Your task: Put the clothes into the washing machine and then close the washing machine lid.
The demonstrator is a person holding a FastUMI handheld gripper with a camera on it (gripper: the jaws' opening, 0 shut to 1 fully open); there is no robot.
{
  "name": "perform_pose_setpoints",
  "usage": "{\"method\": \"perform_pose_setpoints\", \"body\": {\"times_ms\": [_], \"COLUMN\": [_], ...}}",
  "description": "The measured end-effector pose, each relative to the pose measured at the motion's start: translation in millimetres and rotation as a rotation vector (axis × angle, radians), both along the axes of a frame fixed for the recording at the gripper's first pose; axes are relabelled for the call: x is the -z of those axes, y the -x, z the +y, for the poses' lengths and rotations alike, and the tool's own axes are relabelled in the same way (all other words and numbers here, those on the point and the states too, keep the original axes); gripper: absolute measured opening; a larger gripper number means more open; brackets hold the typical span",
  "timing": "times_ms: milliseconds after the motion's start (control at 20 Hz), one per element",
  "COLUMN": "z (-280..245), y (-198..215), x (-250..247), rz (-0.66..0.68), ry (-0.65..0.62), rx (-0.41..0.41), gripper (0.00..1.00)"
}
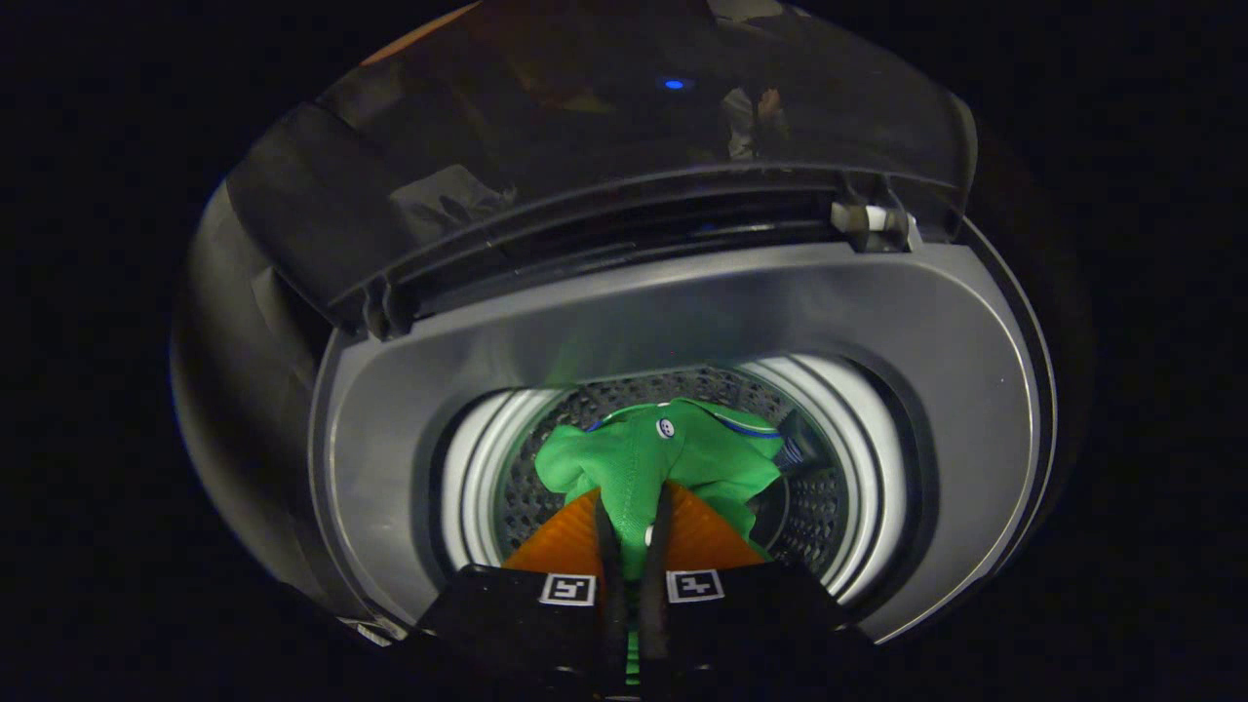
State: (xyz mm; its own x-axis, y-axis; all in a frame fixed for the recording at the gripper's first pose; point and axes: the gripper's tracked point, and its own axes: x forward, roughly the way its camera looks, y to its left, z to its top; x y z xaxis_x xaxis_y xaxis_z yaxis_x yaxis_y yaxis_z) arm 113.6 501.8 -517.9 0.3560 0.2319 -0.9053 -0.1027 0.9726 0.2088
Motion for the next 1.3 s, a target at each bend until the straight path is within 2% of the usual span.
{"method": "perform_pose_setpoints", "body": {"times_ms": [150, 250, 350, 650, 950, 1300], "z": [1.7, -0.4, -8.5, -12.7, -11.4, -3.5], "y": [5.8, -1.8, 0.0, 9.2, 12.8, 21.9], "x": [0.2, -1.8, 0.1, -3.4, -15.9, -73.1], "rz": [0.013, -0.019, -0.028, -0.019, -0.046, -0.181], "ry": [0.007, 0.013, 0.053, 0.081, 0.066, -0.017], "rx": [-0.007, -0.018, -0.042, -0.09, -0.092, -0.118], "gripper": [0.15, 0.23, 0.38, 0.99, 0.99, 0.99]}}
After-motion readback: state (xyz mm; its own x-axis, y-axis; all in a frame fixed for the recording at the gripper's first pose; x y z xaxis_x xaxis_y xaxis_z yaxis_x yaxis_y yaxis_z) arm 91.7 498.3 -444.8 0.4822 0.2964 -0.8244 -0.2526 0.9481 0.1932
